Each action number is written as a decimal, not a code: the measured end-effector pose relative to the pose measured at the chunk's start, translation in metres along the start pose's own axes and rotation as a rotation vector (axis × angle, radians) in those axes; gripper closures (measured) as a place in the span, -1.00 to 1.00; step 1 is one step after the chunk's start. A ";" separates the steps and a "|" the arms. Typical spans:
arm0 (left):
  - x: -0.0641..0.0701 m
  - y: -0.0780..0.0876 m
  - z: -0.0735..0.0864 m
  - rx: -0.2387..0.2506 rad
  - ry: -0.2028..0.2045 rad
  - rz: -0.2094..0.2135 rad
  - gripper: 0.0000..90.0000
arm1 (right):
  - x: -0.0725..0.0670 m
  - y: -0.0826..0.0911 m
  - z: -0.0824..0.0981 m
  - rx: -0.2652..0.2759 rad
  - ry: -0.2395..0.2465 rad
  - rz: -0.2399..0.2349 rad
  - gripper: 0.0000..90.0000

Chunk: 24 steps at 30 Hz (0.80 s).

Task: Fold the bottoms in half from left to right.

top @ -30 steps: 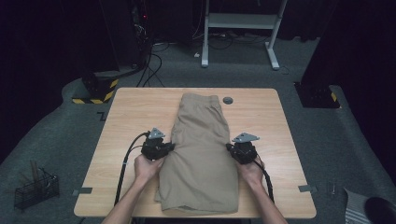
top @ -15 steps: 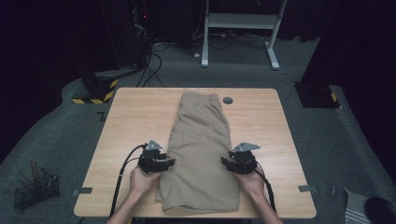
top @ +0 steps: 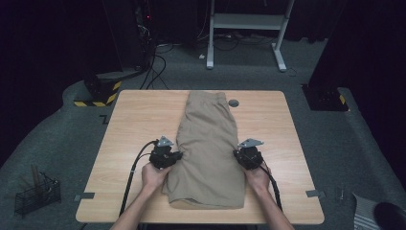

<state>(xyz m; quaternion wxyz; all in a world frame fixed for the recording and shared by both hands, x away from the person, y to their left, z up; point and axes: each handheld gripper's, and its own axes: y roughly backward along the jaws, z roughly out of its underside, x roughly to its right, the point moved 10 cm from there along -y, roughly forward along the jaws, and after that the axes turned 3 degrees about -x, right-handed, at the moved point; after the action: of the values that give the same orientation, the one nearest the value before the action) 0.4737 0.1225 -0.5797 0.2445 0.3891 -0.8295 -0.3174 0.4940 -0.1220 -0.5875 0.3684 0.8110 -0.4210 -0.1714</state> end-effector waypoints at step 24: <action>0.001 0.001 0.013 0.043 0.000 -0.042 0.80 | -0.010 0.001 0.004 0.024 -0.015 -0.005 0.09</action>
<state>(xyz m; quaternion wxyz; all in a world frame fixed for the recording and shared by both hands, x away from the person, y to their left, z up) 0.4641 0.1266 -0.5878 0.2292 0.4118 -0.8278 -0.3045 0.4859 -0.1160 -0.5897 0.3552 0.8151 -0.4235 -0.1733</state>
